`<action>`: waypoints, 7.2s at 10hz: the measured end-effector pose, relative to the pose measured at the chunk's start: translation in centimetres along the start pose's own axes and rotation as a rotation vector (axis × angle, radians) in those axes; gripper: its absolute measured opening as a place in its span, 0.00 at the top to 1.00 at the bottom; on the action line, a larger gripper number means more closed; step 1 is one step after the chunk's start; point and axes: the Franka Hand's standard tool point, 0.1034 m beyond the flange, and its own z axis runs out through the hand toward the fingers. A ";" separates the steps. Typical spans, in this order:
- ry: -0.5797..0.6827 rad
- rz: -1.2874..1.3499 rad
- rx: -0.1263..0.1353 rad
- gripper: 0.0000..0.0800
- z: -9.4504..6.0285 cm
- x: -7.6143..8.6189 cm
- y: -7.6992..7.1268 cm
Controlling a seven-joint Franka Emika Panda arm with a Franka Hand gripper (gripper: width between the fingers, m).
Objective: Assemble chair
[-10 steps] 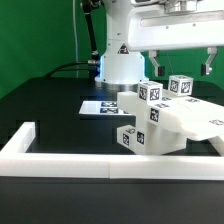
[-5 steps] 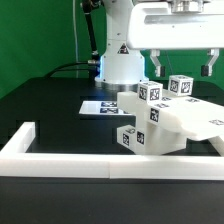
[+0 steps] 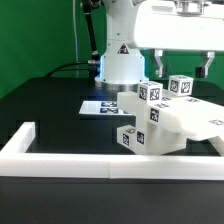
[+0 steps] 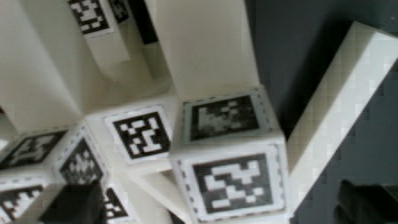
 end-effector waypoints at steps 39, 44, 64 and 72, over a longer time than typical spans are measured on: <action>-0.009 0.264 0.002 0.19 0.6 -0.2 -0.8; -0.010 0.206 -0.003 0.49 0.5 -0.2 -0.6; -0.014 1.306 0.014 0.51 0.5 -0.1 -0.9; 0.009 0.545 0.029 0.19 -0.4 0.5 -1.2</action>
Offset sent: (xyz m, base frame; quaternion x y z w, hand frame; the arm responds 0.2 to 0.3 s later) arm -0.0028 0.0064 -0.0079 -0.0071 -0.0011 0.0010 1.0000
